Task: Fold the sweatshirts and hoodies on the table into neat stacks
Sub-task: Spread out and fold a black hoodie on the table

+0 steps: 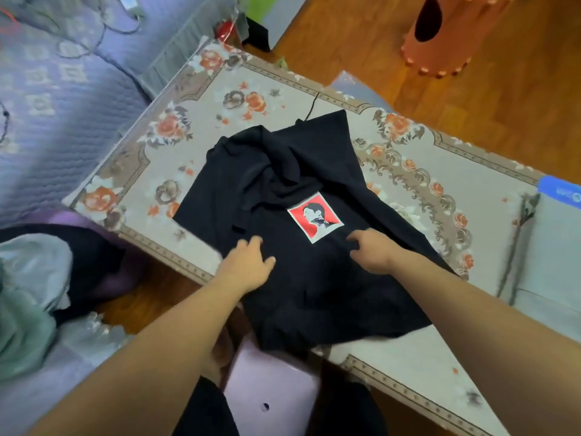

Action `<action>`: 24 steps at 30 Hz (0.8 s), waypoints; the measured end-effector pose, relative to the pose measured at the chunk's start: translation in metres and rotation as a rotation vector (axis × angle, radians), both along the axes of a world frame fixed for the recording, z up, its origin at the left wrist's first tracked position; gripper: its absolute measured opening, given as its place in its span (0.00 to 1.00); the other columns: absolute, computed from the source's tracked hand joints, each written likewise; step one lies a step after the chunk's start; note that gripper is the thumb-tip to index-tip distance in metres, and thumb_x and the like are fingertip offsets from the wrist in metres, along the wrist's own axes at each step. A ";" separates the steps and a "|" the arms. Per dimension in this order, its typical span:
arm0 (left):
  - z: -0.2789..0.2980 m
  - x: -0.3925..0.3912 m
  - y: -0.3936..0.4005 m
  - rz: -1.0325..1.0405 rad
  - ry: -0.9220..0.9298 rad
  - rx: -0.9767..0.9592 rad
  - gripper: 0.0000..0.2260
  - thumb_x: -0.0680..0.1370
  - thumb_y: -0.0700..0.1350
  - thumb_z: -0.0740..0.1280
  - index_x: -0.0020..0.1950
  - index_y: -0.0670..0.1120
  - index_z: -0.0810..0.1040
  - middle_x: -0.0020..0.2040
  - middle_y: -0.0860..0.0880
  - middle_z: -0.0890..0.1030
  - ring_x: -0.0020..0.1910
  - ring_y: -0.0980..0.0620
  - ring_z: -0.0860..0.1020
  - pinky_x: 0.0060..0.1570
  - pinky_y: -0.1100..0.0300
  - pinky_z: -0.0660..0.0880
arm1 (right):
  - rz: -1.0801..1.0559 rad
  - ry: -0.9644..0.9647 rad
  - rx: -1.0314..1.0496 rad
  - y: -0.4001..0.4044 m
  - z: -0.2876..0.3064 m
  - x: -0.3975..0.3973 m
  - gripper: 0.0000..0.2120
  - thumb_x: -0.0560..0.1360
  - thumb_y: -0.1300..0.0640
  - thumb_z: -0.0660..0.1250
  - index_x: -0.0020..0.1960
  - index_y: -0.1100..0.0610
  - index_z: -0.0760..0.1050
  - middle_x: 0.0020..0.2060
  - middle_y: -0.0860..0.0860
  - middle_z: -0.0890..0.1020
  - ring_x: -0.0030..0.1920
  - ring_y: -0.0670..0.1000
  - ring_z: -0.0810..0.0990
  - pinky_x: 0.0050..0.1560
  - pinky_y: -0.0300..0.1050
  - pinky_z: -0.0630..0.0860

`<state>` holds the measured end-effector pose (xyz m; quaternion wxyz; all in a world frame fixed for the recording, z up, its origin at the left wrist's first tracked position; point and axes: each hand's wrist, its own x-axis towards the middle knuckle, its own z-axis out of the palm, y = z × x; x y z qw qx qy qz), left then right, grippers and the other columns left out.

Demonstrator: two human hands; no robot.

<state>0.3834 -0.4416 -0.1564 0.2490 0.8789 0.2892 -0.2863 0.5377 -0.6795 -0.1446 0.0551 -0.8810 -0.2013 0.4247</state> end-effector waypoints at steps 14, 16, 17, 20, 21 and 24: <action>-0.056 0.055 0.188 0.177 -0.341 0.298 0.12 0.80 0.40 0.65 0.61 0.43 0.68 0.59 0.40 0.71 0.48 0.35 0.76 0.46 0.42 0.75 | -0.034 -0.717 -0.066 0.110 -0.073 0.128 0.11 0.76 0.66 0.58 0.58 0.58 0.68 0.47 0.63 0.77 0.46 0.66 0.79 0.47 0.61 0.78; -0.047 0.055 0.220 0.323 -0.399 0.277 0.08 0.79 0.38 0.63 0.57 0.44 0.68 0.55 0.41 0.71 0.48 0.35 0.75 0.48 0.38 0.75 | -0.123 -0.795 -0.145 0.068 -0.052 0.127 0.10 0.76 0.67 0.58 0.55 0.58 0.67 0.44 0.63 0.75 0.43 0.65 0.77 0.45 0.59 0.77; -0.045 0.058 0.224 0.315 -0.401 0.254 0.08 0.78 0.38 0.63 0.56 0.45 0.67 0.54 0.42 0.72 0.47 0.36 0.74 0.47 0.39 0.74 | -0.134 -0.827 -0.195 0.045 -0.041 0.125 0.10 0.75 0.67 0.58 0.55 0.59 0.67 0.41 0.62 0.73 0.39 0.64 0.75 0.42 0.59 0.75; -0.049 0.081 0.186 0.122 -0.352 0.128 0.06 0.78 0.40 0.61 0.53 0.47 0.67 0.52 0.41 0.74 0.45 0.38 0.74 0.42 0.43 0.74 | -0.181 -0.857 -0.279 -0.013 -0.012 0.116 0.09 0.73 0.71 0.61 0.48 0.61 0.64 0.33 0.60 0.66 0.31 0.59 0.69 0.33 0.53 0.69; -0.052 0.088 0.167 0.091 -0.342 0.108 0.05 0.79 0.40 0.60 0.52 0.48 0.67 0.52 0.42 0.74 0.45 0.38 0.75 0.43 0.43 0.76 | -0.254 -0.875 -0.309 -0.028 -0.006 0.118 0.08 0.73 0.71 0.60 0.47 0.62 0.64 0.33 0.62 0.67 0.32 0.62 0.71 0.35 0.53 0.68; -0.049 0.108 0.113 0.216 -0.349 0.080 0.06 0.79 0.37 0.57 0.54 0.46 0.67 0.52 0.43 0.75 0.44 0.40 0.75 0.42 0.46 0.74 | -0.512 -0.921 -0.385 -0.084 0.008 0.131 0.08 0.74 0.69 0.59 0.52 0.64 0.70 0.41 0.68 0.76 0.45 0.70 0.79 0.43 0.56 0.70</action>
